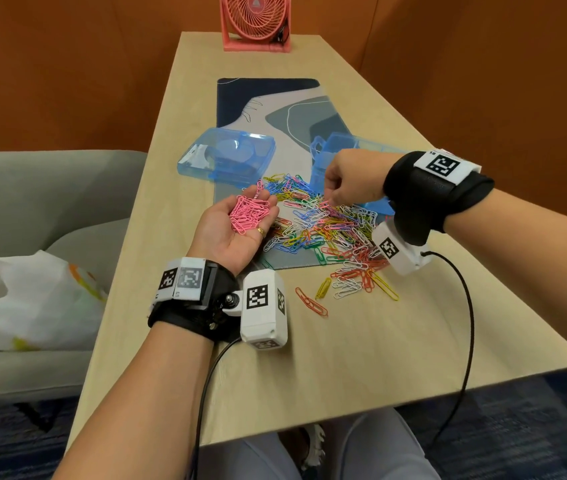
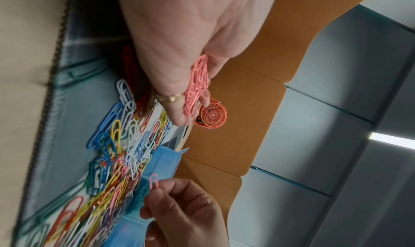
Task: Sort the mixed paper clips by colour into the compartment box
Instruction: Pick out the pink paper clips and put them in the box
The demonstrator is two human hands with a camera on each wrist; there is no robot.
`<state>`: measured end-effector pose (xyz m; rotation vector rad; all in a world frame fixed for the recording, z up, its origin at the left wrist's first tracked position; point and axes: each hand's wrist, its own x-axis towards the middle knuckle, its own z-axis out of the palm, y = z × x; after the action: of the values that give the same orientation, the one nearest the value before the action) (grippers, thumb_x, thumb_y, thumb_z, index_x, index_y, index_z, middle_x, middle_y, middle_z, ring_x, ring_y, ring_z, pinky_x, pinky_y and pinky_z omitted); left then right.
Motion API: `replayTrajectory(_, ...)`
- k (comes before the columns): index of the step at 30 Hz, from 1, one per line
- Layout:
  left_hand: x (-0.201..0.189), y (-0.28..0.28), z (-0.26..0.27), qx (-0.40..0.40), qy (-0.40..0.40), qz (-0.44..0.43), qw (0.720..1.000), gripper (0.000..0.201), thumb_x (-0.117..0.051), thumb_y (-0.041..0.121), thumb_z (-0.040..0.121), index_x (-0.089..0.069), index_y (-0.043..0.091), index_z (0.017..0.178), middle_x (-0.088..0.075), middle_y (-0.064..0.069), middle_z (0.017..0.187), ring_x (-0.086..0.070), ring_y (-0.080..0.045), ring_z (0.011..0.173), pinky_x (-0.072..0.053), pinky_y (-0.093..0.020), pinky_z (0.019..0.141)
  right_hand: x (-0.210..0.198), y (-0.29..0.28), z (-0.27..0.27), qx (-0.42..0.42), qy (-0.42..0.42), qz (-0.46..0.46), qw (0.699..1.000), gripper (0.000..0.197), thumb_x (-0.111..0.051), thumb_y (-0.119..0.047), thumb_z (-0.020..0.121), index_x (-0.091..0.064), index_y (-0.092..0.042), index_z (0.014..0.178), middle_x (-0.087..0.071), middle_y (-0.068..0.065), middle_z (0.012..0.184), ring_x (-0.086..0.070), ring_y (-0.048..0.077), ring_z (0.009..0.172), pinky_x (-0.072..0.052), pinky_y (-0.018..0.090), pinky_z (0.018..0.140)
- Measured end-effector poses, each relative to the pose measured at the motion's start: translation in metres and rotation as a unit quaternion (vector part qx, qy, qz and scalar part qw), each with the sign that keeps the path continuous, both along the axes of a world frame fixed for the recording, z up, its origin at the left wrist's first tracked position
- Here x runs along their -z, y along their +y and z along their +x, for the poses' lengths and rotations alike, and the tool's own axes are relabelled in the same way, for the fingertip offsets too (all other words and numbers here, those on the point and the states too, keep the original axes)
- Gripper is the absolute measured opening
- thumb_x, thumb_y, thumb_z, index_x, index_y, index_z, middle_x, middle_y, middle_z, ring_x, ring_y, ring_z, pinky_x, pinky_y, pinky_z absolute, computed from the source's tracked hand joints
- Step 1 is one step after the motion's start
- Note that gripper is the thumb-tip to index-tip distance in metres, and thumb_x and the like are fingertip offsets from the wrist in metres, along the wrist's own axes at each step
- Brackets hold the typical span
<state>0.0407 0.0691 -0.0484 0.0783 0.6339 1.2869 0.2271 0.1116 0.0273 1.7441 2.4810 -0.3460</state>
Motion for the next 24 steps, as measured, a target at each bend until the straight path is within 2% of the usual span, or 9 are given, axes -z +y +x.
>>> replayTrajectory(3, -0.001, -0.001, 0.003, 0.003, -0.001, 0.002, 1.0, 0.037, -0.03, 0.018, 0.102, -0.059, -0.001, 0.091, -0.061, -0.019, 0.093, -0.058, -0.031, 0.091, -0.043, -0.041, 0.098, 0.001, -0.004, 0.008, -0.001, -0.014, -0.015, 1.0, 0.013, -0.059, -0.01, 0.087, -0.069, -0.009, 0.096, -0.059, -0.006, 0.074, -0.054, 0.014, 0.077, -0.043, 0.024, 0.07)
replayTrajectory(5, -0.002, -0.002, 0.006, 0.005, -0.001, 0.004, 1.0, 0.035, -0.032, 0.017, 0.101, -0.059, -0.001, 0.09, -0.06, -0.019, 0.093, -0.058, -0.032, 0.091, -0.042, -0.042, 0.098, 0.003, -0.007, 0.012, -0.006, -0.011, -0.019, 1.0, 0.013, -0.062, -0.01, 0.087, -0.07, -0.012, 0.097, -0.056, -0.012, 0.071, -0.053, 0.011, 0.074, -0.041, 0.02, 0.061)
replayTrajectory(7, -0.003, -0.003, 0.009, 0.008, -0.003, 0.004, 1.0, 0.033, -0.033, 0.016, 0.1, -0.06, -0.002, 0.09, -0.06, -0.019, 0.095, -0.057, -0.032, 0.093, -0.042, -0.043, 0.095, 0.006, -0.01, 0.014, -0.011, 0.001, -0.026, 1.0, 0.012, -0.064, -0.011, 0.086, -0.071, -0.011, 0.095, -0.062, -0.008, 0.076, -0.053, 0.009, 0.07, -0.041, 0.018, 0.06)
replayTrajectory(9, -0.006, -0.004, 0.012, 0.011, -0.003, 0.007, 1.0, 0.031, -0.034, 0.015, 0.1, -0.059, -0.002, 0.092, -0.059, -0.019, 0.095, -0.057, -0.032, 0.093, -0.043, -0.043, 0.094, 0.011, -0.013, 0.015, -0.02, -0.005, -0.032, 0.999, 0.01, -0.069, -0.014, 0.083, -0.071, -0.01, 0.092, -0.065, -0.002, 0.08, -0.055, 0.012, 0.071, -0.043, 0.022, 0.062)
replayTrajectory(12, -0.01, -0.004, 0.018, 0.016, -0.006, 0.01, 1.0, 0.03, -0.034, 0.015, 0.1, -0.059, -0.001, 0.093, -0.059, -0.019, 0.095, -0.057, -0.032, 0.092, -0.042, -0.043, 0.096, 0.02, -0.018, 0.012, -0.04, -0.042, -0.028, 0.998, 0.009, -0.07, -0.019, 0.083, -0.065, -0.012, 0.08, -0.057, -0.003, 0.071, -0.05, 0.014, 0.067, -0.038, 0.021, 0.055)
replayTrajectory(15, -0.012, -0.003, 0.023, 0.016, -0.009, 0.011, 1.0, 0.032, -0.033, 0.017, 0.101, -0.058, -0.002, 0.093, -0.059, -0.02, 0.093, -0.057, -0.033, 0.091, -0.041, -0.043, 0.1, 0.023, -0.018, 0.012, -0.043, -0.041, -0.016, 0.998, 0.025, -0.063, -0.017, 0.085, -0.052, -0.018, 0.063, -0.048, -0.005, 0.06, -0.043, 0.011, 0.057, -0.033, 0.019, 0.05)
replayTrajectory(17, -0.013, -0.004, 0.027, 0.021, -0.002, 0.011, 1.0, 0.033, -0.033, 0.016, 0.101, -0.058, -0.002, 0.09, -0.06, -0.02, 0.092, -0.057, -0.033, 0.09, -0.04, -0.043, 0.101, 0.021, -0.019, 0.014, -0.037, -0.027, -0.016, 0.999, 0.024, -0.061, -0.017, 0.086, -0.051, -0.017, 0.064, -0.047, -0.005, 0.061, -0.041, 0.009, 0.055, -0.033, 0.02, 0.05)
replayTrajectory(20, -0.014, -0.004, 0.033, 0.026, 0.0, 0.012, 1.0, 0.033, -0.033, 0.017, 0.101, -0.057, -0.001, 0.088, -0.059, -0.019, 0.092, -0.057, -0.033, 0.088, -0.04, -0.043, 0.098, 0.017, -0.016, 0.018, -0.022, -0.007, -0.03, 0.999, 0.013, -0.064, -0.017, 0.086, -0.057, -0.014, 0.075, -0.051, -0.005, 0.064, -0.044, 0.008, 0.056, -0.033, 0.021, 0.051)
replayTrajectory(24, -0.013, -0.001, 0.038, 0.025, -0.006, 0.008, 1.0, 0.034, -0.033, 0.019, 0.102, -0.057, -0.001, 0.089, -0.058, -0.019, 0.093, -0.057, -0.032, 0.09, -0.041, -0.044, 0.095, 0.012, -0.009, 0.027, -0.001, 0.015, -0.055, 0.998, 0.021, -0.073, -0.018, 0.081, -0.055, -0.016, 0.07, -0.06, -0.005, 0.065, -0.053, 0.005, 0.056, -0.034, 0.02, 0.052)
